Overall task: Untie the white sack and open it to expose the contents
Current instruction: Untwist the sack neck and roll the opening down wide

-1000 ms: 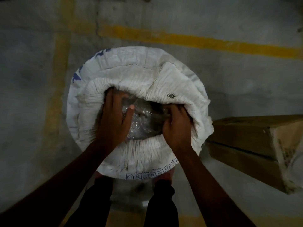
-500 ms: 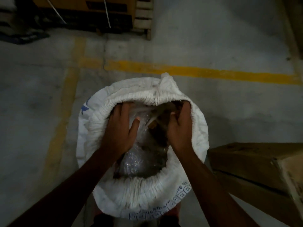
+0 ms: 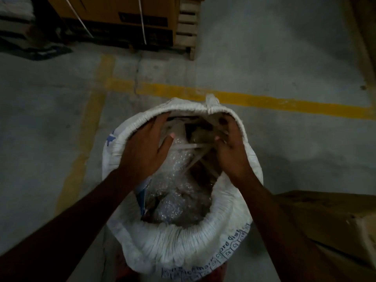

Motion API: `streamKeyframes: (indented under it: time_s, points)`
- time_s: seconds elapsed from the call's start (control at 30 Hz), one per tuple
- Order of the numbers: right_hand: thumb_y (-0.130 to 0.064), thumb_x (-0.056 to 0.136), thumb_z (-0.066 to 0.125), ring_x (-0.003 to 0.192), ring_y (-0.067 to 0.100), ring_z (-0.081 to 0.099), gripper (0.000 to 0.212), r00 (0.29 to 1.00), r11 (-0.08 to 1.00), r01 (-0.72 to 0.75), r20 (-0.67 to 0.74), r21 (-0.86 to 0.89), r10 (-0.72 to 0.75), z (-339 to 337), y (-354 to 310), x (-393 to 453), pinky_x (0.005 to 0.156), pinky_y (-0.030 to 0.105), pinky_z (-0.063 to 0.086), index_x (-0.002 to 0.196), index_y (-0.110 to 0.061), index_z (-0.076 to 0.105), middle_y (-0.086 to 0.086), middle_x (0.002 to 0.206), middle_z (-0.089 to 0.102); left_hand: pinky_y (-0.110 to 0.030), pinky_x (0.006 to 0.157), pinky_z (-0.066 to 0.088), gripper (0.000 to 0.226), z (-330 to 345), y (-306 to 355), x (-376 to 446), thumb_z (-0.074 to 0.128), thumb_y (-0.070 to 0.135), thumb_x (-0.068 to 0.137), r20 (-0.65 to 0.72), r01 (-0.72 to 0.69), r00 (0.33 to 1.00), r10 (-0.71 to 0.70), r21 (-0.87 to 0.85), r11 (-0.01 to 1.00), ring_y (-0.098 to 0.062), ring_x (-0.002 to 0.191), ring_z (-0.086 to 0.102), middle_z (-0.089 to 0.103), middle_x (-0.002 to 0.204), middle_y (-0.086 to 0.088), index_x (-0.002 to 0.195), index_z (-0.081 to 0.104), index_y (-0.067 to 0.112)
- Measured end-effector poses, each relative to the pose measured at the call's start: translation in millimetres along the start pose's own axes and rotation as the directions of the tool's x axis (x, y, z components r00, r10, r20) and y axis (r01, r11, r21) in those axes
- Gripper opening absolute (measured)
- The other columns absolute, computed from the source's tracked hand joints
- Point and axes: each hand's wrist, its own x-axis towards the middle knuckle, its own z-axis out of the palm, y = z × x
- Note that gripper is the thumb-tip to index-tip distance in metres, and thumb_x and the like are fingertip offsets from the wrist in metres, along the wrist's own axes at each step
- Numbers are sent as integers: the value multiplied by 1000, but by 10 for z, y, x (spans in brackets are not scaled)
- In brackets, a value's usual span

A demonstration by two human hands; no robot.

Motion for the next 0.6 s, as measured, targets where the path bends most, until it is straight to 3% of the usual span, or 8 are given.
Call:
streamKeyframes:
  time_s: [0.03, 0.1, 0.23, 0.4, 0.5, 0.6]
  points:
    - [-2, 92, 47, 141, 20, 47, 66, 995, 991, -97, 20, 89, 95, 12, 2, -7, 116, 51, 42, 154, -23, 37, 1, 156, 45, -43, 122, 38, 60, 18, -14, -22, 49, 40, 104, 20, -27, 999, 27, -19, 999, -22, 146, 47, 50, 158, -7, 157, 39, 14]
    - [-6, 94, 48, 133, 20, 56, 61, 980, 968, -198, 50, 154, 193, 7, 4, -74, 109, 54, 50, 151, -27, 42, -1, 148, 54, -43, 123, 37, 58, 38, -42, -132, 48, 40, 105, 58, -92, 994, 92, 5, 996, -21, 148, 45, 50, 158, -7, 156, 42, 13]
    - [-13, 97, 51, 125, 14, 60, 42, 997, 996, -28, 63, -89, 34, -17, 108, -375, 111, 45, 48, 139, -13, 57, 2, 134, 65, -39, 119, 42, 49, 92, -159, -507, 48, 40, 106, 146, -127, 982, 117, 64, 990, -24, 136, 57, 64, 143, -9, 145, 57, 11]
    - [-21, 105, 46, 121, 12, 63, 34, 964, 948, 163, 248, -273, -95, -92, 356, -668, 108, 37, 50, 136, -15, 60, 0, 131, 67, -39, 101, 54, 45, 121, -219, -982, 45, 41, 105, 286, -163, 948, 140, 58, 985, -22, 117, 68, 71, 130, -4, 137, 63, 16]
    - [-27, 103, 42, 110, 21, 69, 36, 869, 860, 313, 487, -402, -88, -138, 430, -801, 96, 42, 55, 131, -17, 62, 7, 122, 71, -37, 89, 58, 48, 133, -153, -1239, 41, 46, 104, 404, -221, 900, 161, 104, 970, -22, 105, 73, 75, 122, -4, 136, 65, 19]
    - [-20, 98, 49, 109, 30, 67, 44, 684, 713, 472, 726, -519, 75, -154, 462, -943, 89, 48, 56, 141, -18, 53, 13, 123, 68, -35, 78, 59, 54, 136, -130, -1492, 30, 57, 105, 522, -319, 832, 191, 168, 933, -20, 93, 76, 78, 114, 0, 132, 66, 28]
